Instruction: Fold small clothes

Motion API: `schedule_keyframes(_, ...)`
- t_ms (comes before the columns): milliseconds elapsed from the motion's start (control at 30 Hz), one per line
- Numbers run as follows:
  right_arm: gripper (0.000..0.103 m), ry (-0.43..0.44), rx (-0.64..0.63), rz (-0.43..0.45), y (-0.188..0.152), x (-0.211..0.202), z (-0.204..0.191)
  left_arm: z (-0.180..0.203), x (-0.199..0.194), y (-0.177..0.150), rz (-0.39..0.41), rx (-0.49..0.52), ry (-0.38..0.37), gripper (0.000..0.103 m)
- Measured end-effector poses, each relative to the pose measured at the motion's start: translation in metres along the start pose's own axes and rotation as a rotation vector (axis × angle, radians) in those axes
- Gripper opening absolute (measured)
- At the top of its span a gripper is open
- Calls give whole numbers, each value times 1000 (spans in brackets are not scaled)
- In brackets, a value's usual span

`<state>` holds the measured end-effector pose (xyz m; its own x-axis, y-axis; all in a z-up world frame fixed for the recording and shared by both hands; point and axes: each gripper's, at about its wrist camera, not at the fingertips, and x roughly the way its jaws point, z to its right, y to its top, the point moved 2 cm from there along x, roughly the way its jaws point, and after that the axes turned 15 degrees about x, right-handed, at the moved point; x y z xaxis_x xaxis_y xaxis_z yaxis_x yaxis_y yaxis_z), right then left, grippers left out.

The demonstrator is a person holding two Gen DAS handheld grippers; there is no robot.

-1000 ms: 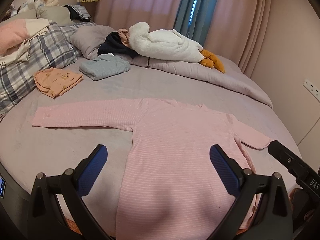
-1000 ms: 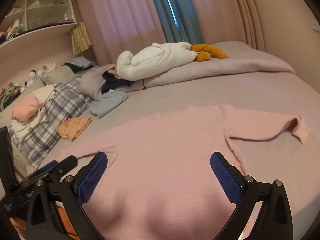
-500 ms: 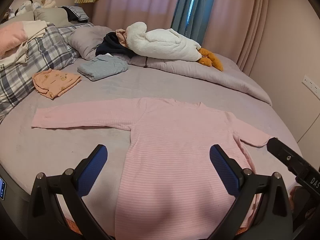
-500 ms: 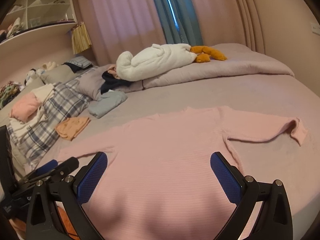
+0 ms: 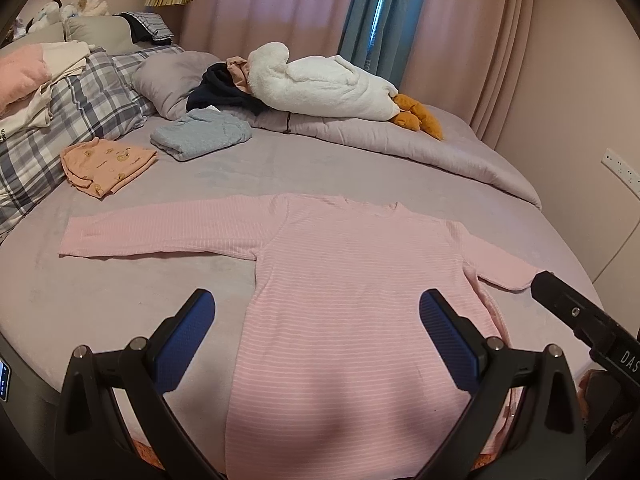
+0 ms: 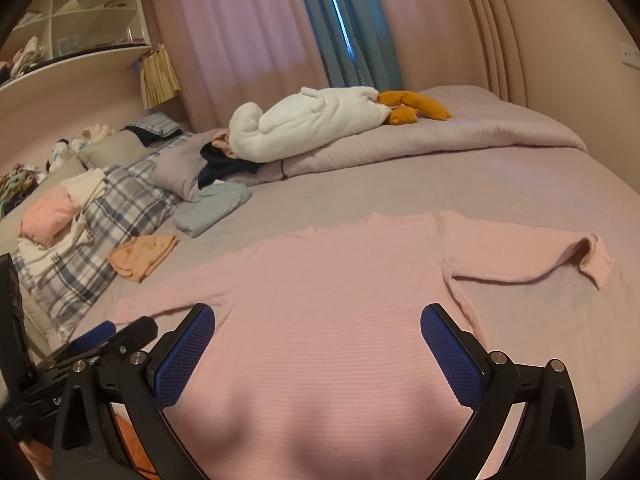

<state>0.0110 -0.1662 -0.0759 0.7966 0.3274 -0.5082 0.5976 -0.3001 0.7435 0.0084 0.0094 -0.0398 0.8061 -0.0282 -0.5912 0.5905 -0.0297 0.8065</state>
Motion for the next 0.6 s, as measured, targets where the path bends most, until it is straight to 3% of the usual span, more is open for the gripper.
schedule_keyframes(600,102,11,17,27,8,0,3,0,-4,8,26,-13,-15,102)
